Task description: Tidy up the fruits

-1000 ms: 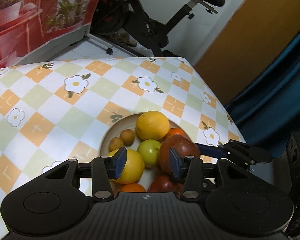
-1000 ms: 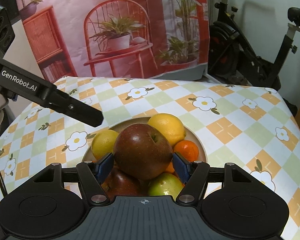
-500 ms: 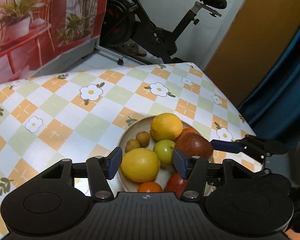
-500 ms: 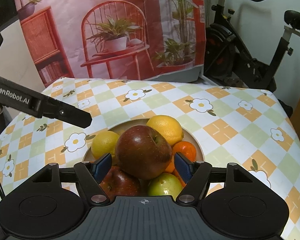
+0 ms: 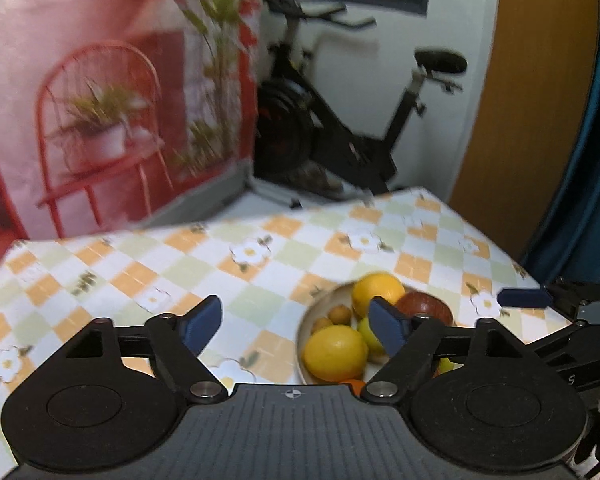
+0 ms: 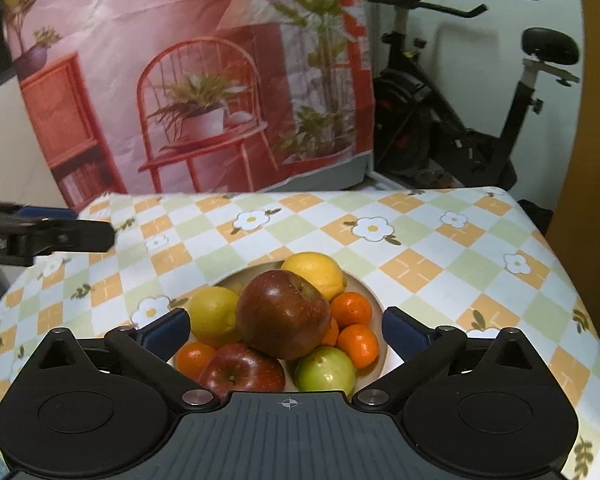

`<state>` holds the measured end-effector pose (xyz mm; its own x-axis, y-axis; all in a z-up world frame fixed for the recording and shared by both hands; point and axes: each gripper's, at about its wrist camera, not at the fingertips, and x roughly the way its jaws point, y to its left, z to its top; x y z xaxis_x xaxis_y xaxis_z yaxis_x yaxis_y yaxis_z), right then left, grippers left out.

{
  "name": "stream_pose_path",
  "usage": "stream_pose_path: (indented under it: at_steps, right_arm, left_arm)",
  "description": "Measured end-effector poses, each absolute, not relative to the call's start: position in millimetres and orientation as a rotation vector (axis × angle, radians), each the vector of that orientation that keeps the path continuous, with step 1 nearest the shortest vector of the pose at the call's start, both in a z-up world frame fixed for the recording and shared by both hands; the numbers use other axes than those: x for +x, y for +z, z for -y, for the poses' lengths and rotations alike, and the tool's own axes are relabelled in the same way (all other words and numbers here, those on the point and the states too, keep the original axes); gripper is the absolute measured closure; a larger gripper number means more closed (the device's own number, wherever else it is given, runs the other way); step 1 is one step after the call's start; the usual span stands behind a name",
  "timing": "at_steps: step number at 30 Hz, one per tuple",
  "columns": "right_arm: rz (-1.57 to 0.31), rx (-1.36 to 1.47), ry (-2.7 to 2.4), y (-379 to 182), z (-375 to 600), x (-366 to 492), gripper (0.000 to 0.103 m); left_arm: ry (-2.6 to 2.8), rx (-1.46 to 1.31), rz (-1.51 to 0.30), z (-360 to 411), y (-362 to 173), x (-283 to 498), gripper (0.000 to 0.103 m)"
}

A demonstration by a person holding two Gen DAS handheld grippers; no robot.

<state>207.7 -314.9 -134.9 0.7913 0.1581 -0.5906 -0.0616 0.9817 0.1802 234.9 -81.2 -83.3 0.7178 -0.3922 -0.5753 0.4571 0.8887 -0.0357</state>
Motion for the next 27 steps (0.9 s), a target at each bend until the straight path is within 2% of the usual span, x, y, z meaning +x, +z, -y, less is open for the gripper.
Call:
stream_pose_path:
  at_steps: [9, 27]
  right_arm:
    - [-0.577, 0.243, 0.022, -116.6, 314.5, 178.7, 0.001]
    - [-0.485, 0.209, -0.005, -77.2, 285.2, 120.3, 0.001]
  left_arm:
    - [-0.344, 0.067, -0.471, 63.9, -56.5, 186.1, 0.010]
    - [-0.282, 0.005, -0.408, 42.2, -34.3, 136.4, 0.005]
